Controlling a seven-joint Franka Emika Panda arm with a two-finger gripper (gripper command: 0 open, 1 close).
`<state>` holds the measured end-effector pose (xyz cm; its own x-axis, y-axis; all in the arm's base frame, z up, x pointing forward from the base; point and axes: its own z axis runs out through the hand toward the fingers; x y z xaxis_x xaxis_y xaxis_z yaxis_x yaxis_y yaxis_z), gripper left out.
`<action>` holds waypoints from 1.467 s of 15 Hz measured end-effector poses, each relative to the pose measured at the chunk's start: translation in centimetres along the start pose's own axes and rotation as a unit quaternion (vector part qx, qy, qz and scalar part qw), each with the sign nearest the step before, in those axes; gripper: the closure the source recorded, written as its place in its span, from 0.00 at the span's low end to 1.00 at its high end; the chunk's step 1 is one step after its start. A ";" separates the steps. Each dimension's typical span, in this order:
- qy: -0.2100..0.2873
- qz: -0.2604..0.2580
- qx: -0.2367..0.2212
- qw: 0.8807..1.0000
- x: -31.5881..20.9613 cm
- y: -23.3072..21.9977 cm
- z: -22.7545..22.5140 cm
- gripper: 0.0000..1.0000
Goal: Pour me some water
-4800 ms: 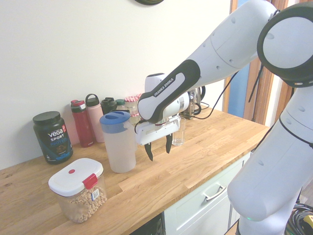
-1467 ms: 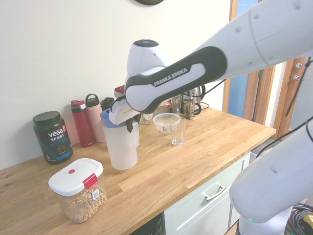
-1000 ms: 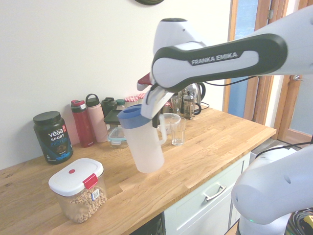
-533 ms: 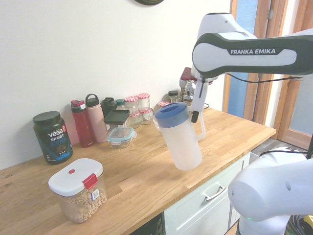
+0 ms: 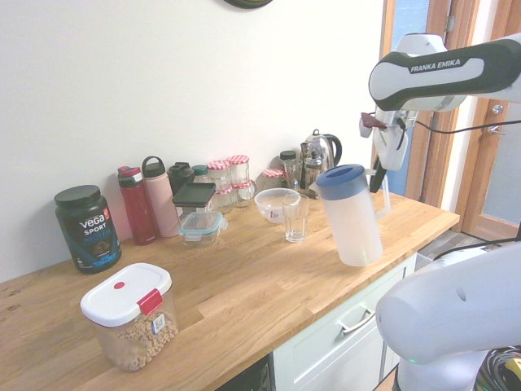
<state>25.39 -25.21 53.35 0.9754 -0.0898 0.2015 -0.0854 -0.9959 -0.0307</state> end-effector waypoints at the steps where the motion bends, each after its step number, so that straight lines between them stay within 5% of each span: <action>1: -0.007 -0.002 -0.009 1.000 1.0 1.4 -0.3 1.00; 7: -0.045 -0.053 -0.100 0.993 8.4 0.5 -2.4 1.00; 16: -0.091 -0.102 -0.297 0.945 14.3 -8.2 0.3 1.00; 22: -0.110 -0.114 -0.348 0.924 15.4 -9.7 1.9 1.00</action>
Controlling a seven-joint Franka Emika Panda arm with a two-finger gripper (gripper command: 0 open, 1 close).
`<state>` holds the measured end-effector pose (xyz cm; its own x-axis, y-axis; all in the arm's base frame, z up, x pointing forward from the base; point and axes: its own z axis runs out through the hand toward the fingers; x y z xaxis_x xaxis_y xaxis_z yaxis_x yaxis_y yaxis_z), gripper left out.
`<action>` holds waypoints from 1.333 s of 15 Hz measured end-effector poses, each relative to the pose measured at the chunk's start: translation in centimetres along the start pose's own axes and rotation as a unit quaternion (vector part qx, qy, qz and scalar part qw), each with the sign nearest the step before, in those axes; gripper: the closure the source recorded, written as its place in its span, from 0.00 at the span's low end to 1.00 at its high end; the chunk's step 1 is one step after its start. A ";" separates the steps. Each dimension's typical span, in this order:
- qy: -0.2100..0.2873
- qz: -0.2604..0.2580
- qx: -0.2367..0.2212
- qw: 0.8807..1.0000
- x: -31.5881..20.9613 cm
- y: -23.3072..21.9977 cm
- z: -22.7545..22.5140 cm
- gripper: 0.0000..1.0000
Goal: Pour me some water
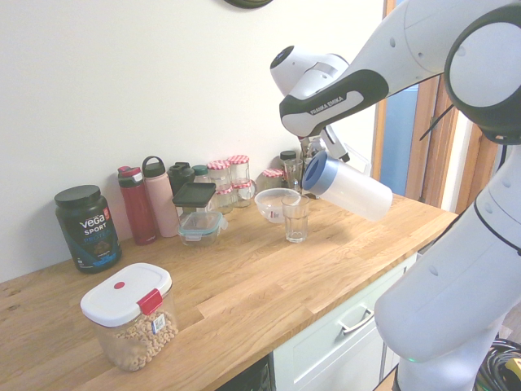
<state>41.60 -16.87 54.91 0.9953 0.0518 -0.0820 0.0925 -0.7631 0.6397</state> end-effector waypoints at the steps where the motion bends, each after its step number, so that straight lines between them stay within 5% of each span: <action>1: -0.003 -0.002 -0.008 1.000 0.4 -0.4 0.1 1.00; 16: -0.016 -0.002 -0.030 0.999 2.3 -2.2 1.7 1.00; 20: 0.004 0.024 0.019 1.000 1.0 -0.2 1.5 1.00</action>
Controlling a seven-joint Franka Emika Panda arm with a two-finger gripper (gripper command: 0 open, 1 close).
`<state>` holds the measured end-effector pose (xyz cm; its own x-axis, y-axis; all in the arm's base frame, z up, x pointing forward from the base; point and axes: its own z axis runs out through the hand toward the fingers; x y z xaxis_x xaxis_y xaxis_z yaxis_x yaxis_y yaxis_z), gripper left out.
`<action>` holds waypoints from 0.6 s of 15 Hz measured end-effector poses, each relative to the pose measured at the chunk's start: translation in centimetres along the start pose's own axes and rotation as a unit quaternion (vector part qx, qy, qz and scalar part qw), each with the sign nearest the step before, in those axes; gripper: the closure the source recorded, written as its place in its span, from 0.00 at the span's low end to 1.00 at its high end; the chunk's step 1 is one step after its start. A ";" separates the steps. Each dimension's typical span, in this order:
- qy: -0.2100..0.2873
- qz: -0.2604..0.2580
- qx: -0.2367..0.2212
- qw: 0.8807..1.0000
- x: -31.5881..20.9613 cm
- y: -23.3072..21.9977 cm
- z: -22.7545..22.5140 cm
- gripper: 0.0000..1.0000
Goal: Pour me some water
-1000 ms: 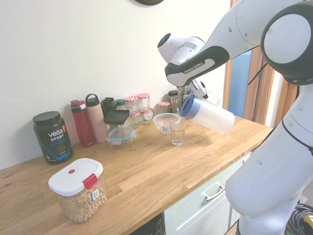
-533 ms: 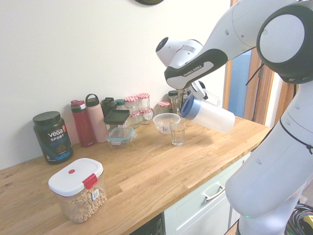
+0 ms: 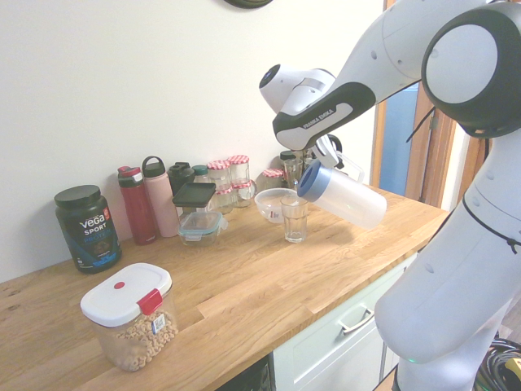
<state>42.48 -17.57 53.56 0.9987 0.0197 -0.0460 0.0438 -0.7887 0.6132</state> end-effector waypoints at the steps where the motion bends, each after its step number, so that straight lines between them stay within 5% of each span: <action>1: 0.011 0.007 0.022 1.000 -1.1 1.2 -0.5 1.00; 4: 0.051 0.033 0.105 0.993 -5.7 5.1 -1.9 1.00; 9: 0.055 0.142 0.219 0.964 -13.6 7.2 0.5 1.00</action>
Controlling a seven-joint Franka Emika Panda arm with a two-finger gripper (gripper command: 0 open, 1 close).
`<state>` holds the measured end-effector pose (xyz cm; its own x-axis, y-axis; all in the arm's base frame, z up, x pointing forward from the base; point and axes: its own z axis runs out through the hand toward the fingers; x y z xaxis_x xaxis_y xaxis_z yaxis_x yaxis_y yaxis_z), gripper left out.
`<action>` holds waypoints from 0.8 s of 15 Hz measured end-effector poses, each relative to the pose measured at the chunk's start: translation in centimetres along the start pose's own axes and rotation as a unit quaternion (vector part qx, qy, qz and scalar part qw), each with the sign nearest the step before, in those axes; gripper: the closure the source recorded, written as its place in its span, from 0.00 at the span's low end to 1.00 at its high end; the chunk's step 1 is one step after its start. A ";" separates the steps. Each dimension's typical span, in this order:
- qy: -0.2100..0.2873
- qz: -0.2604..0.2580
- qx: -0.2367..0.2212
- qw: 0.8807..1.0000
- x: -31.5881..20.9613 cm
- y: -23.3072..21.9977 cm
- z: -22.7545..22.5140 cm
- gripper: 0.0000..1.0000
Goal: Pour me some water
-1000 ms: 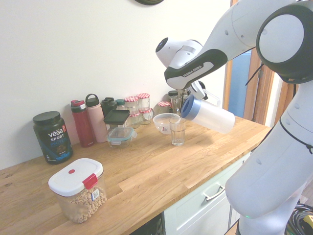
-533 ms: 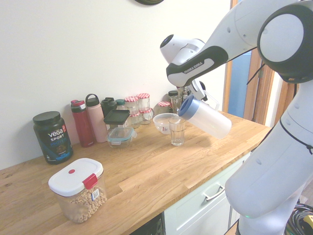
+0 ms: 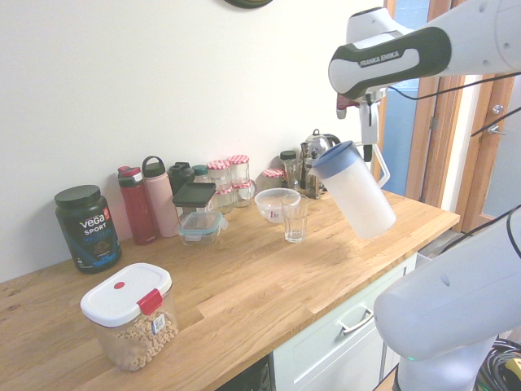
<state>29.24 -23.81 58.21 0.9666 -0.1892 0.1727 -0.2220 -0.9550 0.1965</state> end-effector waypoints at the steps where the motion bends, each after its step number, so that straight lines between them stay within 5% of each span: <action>1: -0.001 0.027 0.014 1.000 -1.4 0.4 0.4 1.00; 6: 0.001 0.163 0.058 0.985 -6.8 -0.8 1.6 1.00; 12: 0.074 0.291 0.070 0.951 -10.4 -11.8 -2.2 1.00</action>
<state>21.54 -10.08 56.26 0.6539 -0.6713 0.3488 -0.6852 -0.7210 -0.1032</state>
